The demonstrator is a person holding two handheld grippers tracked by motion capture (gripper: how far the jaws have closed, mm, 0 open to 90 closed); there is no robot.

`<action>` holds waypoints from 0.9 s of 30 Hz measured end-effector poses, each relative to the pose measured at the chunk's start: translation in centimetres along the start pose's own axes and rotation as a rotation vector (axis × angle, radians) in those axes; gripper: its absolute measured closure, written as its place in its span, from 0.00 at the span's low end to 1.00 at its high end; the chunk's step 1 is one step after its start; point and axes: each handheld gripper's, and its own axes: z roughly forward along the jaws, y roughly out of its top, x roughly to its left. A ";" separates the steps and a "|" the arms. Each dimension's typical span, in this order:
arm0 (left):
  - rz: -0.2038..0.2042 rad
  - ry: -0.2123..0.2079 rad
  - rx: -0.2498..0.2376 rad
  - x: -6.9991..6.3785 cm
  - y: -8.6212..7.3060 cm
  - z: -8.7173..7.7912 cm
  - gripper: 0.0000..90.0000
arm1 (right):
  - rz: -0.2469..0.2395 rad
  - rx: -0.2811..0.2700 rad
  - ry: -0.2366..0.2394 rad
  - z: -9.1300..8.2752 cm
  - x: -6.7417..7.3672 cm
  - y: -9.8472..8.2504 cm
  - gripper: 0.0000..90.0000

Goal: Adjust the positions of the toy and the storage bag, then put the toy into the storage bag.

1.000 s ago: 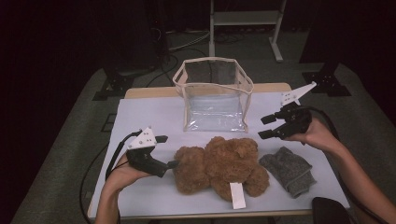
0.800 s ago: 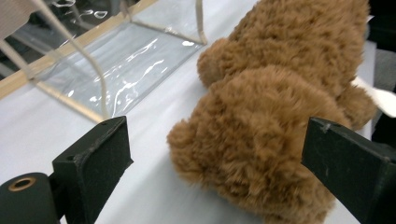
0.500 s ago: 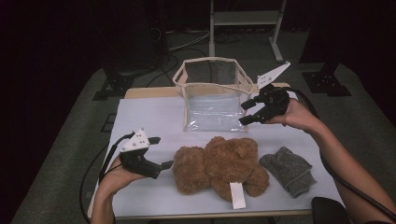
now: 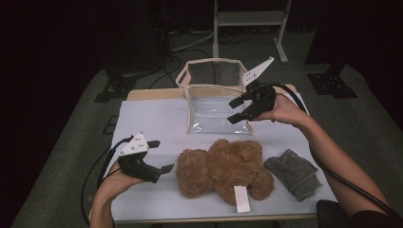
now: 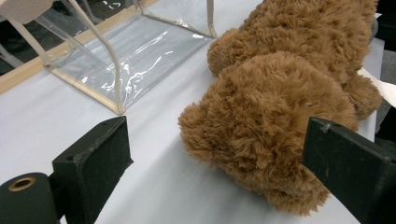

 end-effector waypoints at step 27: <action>-0.007 0.027 0.028 0.4 -0.5 0.0 0.08 | -0.056 0.064 0.011 1.6 -1.3 4.0 0.32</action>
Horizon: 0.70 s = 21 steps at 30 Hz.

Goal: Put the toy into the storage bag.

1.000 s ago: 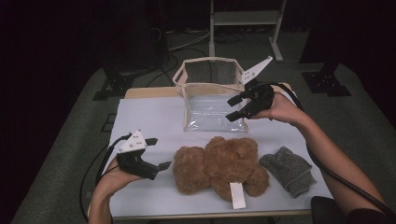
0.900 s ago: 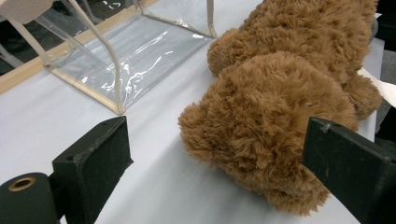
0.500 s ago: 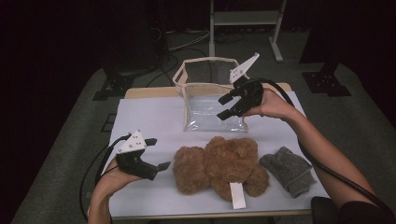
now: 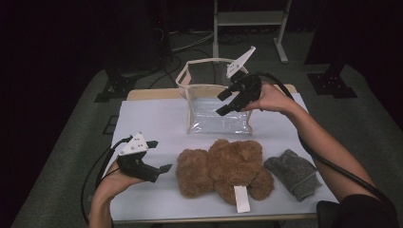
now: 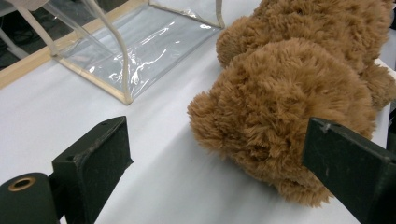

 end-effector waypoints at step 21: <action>-0.036 0.046 0.039 0.9 -1.2 -0.3 0.08 | -0.023 0.050 -0.023 0.0 -2.7 2.9 0.33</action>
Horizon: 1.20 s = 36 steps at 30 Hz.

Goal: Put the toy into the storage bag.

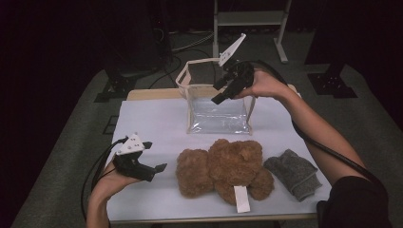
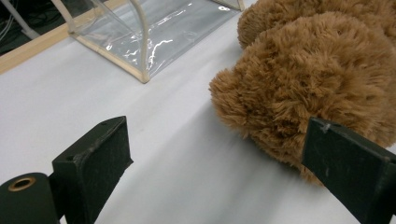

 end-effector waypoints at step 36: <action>-0.031 0.020 0.010 0.7 -1.1 -0.9 0.08 | 0.092 0.077 -0.048 1.3 -5.9 -0.1 0.35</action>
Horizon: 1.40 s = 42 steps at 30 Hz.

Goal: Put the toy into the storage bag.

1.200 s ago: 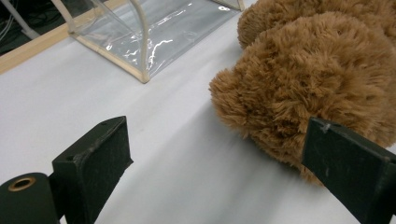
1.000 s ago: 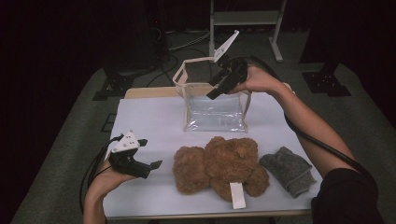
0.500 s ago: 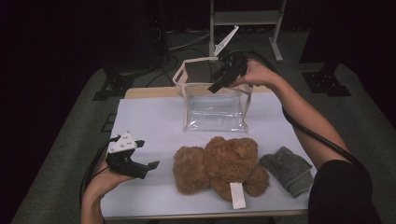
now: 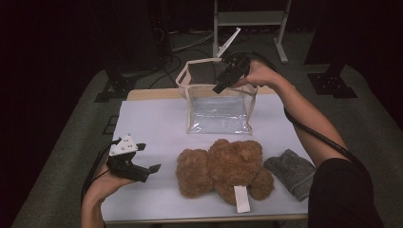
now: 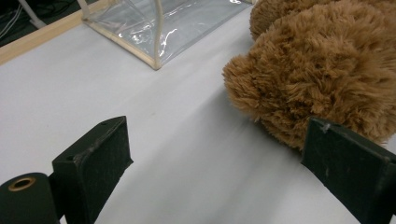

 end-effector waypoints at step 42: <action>-0.022 -0.012 0.002 0.3 -0.5 0.1 0.08 | -0.075 0.097 0.021 2.0 2.5 -1.2 0.97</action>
